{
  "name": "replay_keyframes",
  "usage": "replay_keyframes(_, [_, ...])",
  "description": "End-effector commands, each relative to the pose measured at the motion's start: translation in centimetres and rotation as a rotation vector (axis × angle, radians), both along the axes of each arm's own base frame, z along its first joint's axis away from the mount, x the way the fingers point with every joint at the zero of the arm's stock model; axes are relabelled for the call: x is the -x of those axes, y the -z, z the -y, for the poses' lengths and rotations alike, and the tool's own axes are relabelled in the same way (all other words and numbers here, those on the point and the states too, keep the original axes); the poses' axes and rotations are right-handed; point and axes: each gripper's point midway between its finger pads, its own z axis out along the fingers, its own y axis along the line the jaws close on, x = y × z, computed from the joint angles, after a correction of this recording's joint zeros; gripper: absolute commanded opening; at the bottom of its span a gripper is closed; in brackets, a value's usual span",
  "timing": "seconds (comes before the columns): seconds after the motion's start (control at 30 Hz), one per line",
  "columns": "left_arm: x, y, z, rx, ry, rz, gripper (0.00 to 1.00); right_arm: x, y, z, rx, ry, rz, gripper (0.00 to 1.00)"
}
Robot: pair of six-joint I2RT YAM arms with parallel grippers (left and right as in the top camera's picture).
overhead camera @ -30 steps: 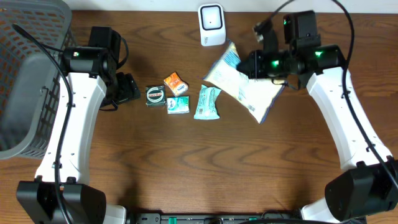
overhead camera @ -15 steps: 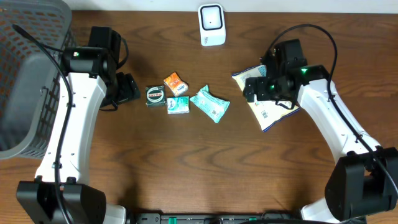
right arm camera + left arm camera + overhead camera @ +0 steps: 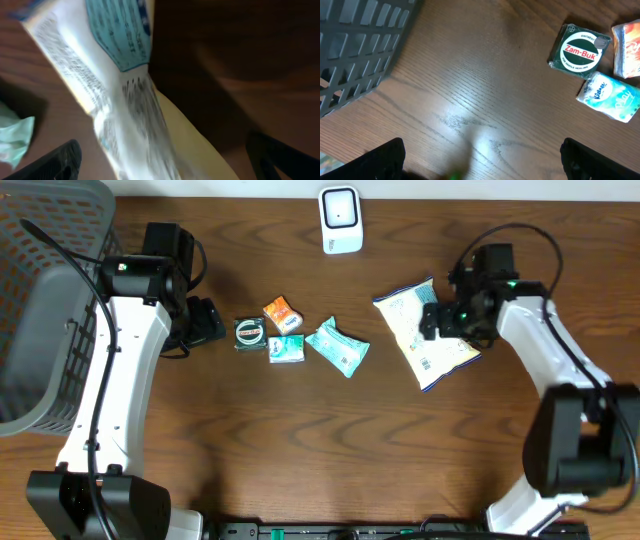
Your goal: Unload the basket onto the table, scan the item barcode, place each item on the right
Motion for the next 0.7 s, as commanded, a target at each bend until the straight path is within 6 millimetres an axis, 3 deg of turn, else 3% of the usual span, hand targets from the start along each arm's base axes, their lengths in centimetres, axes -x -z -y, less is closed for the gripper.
replay_keyframes(0.0, [0.1, 0.2, -0.3, -0.008, -0.013, -0.011, 0.97, 0.5, 2.8, -1.5, -0.084, -0.059, -0.071, 0.99])
replay_keyframes(0.07, [0.1, 0.2, -0.3, -0.008, -0.013, -0.011, 0.98, 1.0, 4.0, -2.4, -0.135, -0.091, -0.106, 0.96])
replay_keyframes(0.13, [0.1, 0.2, -0.3, -0.008, -0.013, -0.011, 0.98, 1.3, 4.9, -2.9, -0.163, -0.097, -0.135, 0.85])
replay_keyframes(0.27, [0.1, 0.2, -0.3, -0.008, -0.013, -0.011, 0.97, 1.4, 4.7, -3.5, -0.201, -0.104, -0.137, 0.30])
replay_keyframes(0.4, [0.1, 0.2, -0.3, -0.008, -0.013, -0.011, 0.98, 1.2, 2.7, -4.8, -0.287, -0.124, -0.107, 0.01])
replay_keyframes(0.53, [0.1, 0.2, -0.3, -0.008, -0.013, -0.011, 0.98, 0.7, -1.3, -7.1, -0.438, -0.165, -0.036, 0.01])
replay_keyframes(0.67, [0.1, 0.2, -0.3, -0.008, -0.013, -0.011, 0.98, 0.7, -7.7, -10.1, -0.649, -0.266, 0.086, 0.01])
